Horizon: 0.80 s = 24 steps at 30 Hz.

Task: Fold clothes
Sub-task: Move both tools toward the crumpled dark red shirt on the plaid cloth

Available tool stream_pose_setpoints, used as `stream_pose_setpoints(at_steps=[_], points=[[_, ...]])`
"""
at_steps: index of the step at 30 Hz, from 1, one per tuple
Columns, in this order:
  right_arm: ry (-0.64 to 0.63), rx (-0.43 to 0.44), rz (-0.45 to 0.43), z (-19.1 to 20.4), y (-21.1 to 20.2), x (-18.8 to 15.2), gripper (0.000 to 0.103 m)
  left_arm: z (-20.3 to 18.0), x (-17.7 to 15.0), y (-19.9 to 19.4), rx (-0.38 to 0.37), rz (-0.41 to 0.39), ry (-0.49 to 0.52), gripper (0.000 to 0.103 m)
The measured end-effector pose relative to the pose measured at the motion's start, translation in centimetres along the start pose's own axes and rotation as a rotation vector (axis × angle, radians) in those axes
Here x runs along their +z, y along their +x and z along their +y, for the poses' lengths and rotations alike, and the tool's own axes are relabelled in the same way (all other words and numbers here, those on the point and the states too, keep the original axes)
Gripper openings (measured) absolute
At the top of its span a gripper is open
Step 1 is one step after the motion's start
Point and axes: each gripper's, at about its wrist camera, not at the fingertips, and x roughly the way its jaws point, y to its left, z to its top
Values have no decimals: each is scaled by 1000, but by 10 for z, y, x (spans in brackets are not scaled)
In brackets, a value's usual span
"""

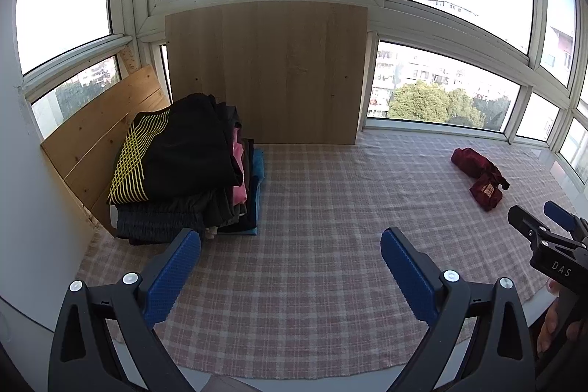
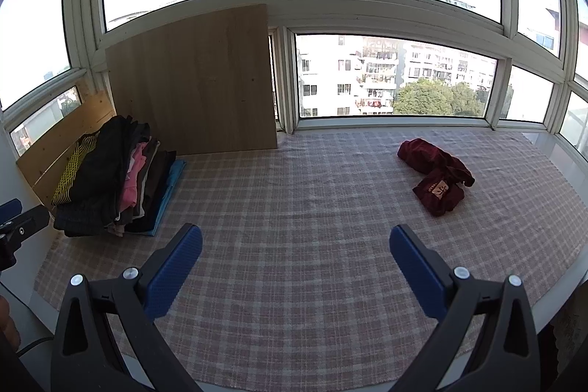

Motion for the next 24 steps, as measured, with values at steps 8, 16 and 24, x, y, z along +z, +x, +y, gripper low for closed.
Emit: stream_pose_setpoints(at_steps=[8, 16, 24], points=[[26, 14, 11, -4, -1, -2, 103, -5, 1, -4, 8, -17, 38, 99], [32, -3, 19, -8, -4, -2, 103, -16, 3, 2, -17, -6, 72, 99], [61, -50, 15, -25, -9, -3, 103, -39, 6, 6, -71, -13, 115, 99]])
